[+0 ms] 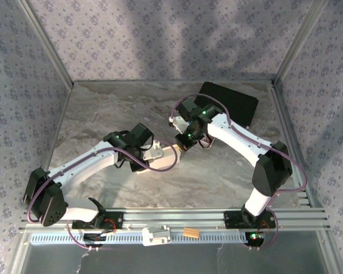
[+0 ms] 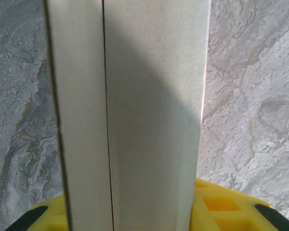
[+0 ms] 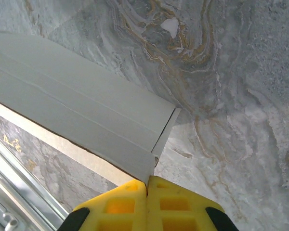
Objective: Fold the paper box
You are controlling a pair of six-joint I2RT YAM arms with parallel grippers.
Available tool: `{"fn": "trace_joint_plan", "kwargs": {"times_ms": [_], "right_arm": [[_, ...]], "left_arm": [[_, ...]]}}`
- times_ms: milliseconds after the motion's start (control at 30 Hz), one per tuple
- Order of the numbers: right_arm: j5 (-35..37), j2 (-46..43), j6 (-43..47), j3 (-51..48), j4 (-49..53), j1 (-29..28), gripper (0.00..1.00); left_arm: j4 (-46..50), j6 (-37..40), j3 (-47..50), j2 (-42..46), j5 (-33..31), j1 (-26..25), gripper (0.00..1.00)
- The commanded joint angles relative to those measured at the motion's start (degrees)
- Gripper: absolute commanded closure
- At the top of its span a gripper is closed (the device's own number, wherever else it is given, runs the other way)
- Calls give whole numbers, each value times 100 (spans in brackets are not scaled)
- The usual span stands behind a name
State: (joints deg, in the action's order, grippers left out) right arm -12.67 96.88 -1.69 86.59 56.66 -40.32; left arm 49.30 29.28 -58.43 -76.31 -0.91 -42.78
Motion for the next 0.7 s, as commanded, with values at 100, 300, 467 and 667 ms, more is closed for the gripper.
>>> {"fn": "trace_joint_plan", "kwargs": {"times_ms": [100,300,467,667], "right_arm": [[-111,30,-1513,168,-164,-53,100],[32,125,-1875,216,-174,-148,100],[338,-49,-2043,-148,-506,-233,100],[1000,-311,-2062,-599,-994,-541,100]], "left_arm": [[-65,-87,-159,-120,125,143,64],[-118,-84,-159,-110,190,196,63],[-129,-102,-157,-93,266,269,62],[-212,-238,-160,-58,496,434,60]]}}
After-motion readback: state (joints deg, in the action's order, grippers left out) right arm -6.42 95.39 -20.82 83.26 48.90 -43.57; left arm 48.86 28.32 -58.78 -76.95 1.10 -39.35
